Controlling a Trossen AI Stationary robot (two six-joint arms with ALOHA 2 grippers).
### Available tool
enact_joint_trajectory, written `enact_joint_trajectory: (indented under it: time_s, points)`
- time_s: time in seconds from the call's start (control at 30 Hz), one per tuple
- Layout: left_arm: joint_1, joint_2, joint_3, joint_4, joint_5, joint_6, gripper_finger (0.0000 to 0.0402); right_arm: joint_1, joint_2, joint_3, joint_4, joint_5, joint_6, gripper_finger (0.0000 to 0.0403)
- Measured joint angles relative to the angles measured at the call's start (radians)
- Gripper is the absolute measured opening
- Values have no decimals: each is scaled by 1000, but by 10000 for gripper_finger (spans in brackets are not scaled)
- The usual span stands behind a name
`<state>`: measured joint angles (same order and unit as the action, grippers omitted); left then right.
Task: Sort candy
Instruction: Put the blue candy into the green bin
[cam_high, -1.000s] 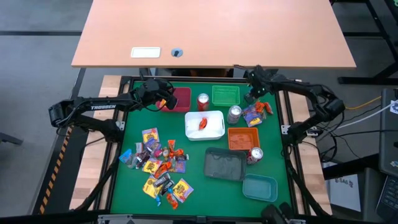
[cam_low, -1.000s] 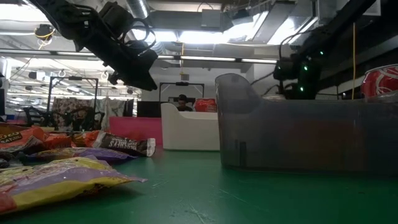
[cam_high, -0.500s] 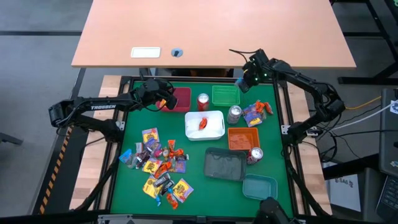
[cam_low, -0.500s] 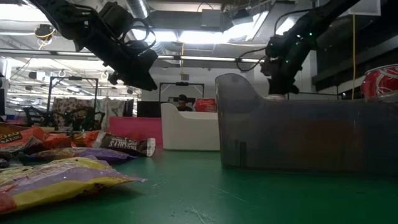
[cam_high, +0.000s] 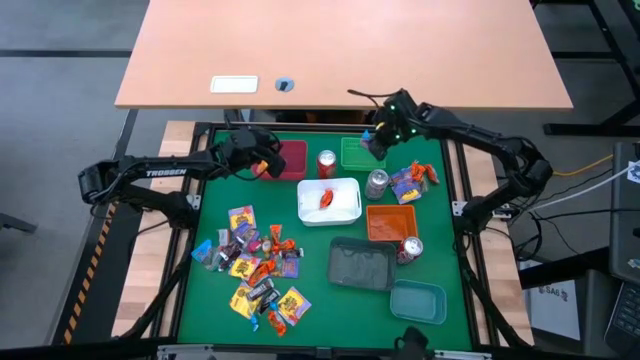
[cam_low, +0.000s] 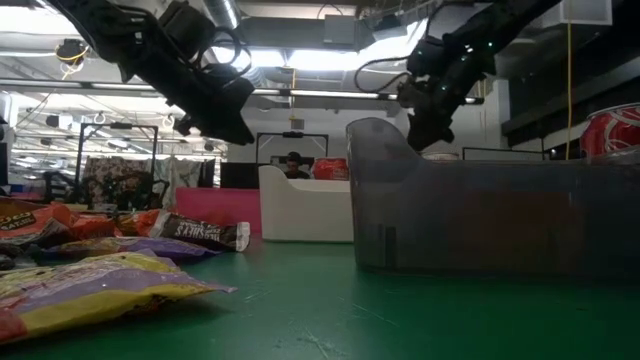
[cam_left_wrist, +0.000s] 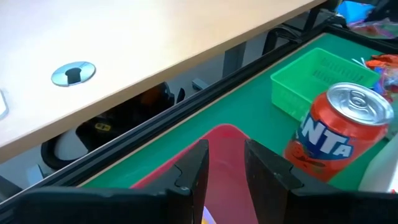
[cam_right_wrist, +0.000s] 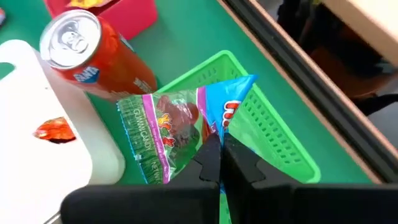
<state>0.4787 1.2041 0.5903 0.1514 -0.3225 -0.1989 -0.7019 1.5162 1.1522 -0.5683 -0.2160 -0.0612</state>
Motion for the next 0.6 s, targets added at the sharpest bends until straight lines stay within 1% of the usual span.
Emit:
enact_joint_trajectory:
  time_s: [0.1, 0.3, 0.4, 0.5, 0.6]
  points:
    - [-13, 0, 0, 0, 0, 3, 92, 22, 0, 0, 0, 47, 0, 5]
    - [-41, -8, 0, -1, -1, 81, 92, 65, 0, 0, -1, 157, 0, 15]
    - [-59, -24, 1, -6, 0, 94, 92, 77, 0, 0, -1, 173, 0, 39]
    - [-77, -54, 1, -10, 1, 105, 92, 76, 0, 0, -1, 172, 1, 76]
    - [-94, -91, 1, -36, 37, 102, 92, 74, 0, 0, -6, 173, 2, 114]
